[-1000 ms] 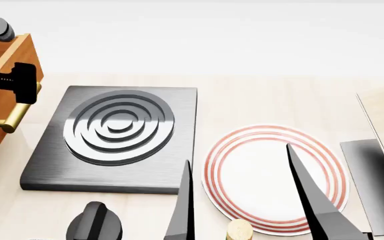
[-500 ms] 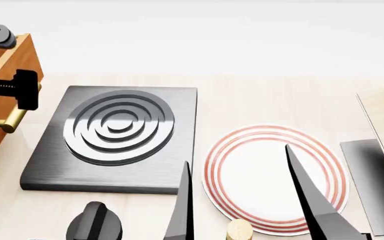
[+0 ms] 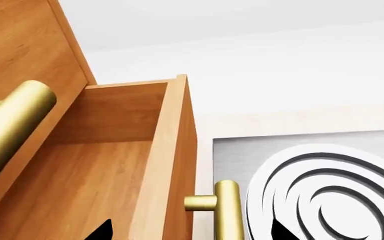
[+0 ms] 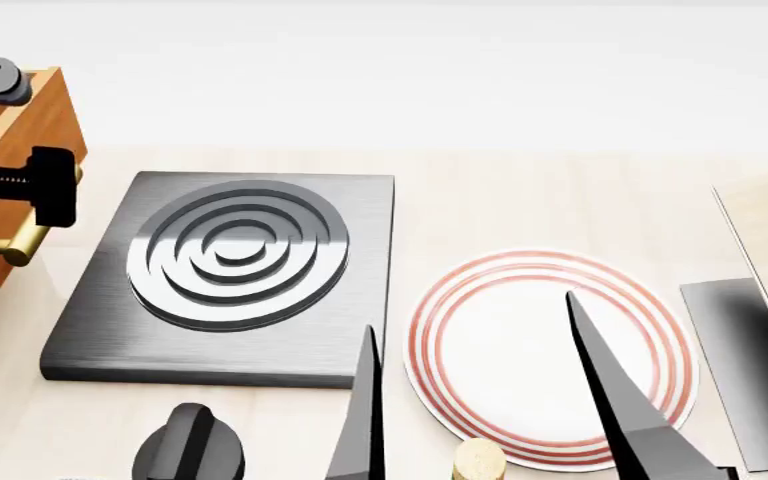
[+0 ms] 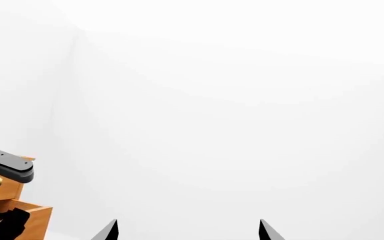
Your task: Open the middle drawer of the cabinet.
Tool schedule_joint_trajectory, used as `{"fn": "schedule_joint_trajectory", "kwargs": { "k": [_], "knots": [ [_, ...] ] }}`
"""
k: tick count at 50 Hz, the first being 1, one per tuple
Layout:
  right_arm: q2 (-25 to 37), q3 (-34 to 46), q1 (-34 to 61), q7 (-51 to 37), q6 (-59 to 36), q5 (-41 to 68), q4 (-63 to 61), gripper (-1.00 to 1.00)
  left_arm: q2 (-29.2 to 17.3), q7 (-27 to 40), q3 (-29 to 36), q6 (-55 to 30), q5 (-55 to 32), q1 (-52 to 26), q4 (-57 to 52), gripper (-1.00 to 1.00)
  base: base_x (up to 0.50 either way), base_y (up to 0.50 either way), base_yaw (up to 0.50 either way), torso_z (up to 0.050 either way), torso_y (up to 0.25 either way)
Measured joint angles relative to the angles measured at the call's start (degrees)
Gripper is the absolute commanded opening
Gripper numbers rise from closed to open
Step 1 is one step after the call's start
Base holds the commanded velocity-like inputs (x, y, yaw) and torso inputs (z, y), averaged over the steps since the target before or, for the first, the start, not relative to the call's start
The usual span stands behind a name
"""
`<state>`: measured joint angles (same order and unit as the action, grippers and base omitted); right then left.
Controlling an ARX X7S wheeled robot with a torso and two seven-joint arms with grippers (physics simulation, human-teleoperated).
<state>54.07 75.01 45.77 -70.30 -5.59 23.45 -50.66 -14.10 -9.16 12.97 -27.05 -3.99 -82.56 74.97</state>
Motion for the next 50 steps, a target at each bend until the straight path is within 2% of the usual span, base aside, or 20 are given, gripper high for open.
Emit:
{"fn": "schedule_joint_trajectory", "kwargs": {
  "k": [26, 50],
  "knots": [
    [-0.07, -0.44, -0.37, 0.41, 0.16, -0.02, 0.27, 1.00, 0.81, -0.69, -3.05, 0.02, 3.01, 0.59, 0.00, 1.00, 0.00, 0.00, 0.00, 0.000, 0.000],
    [0.03, -0.79, -0.66, 0.61, -0.17, -0.08, -0.04, 1.00, 1.92, -1.60, -3.29, 0.19, 5.08, 0.87, 0.04, 1.00, 0.00, 0.00, 0.00, 0.000, 0.000]
  ]
}}
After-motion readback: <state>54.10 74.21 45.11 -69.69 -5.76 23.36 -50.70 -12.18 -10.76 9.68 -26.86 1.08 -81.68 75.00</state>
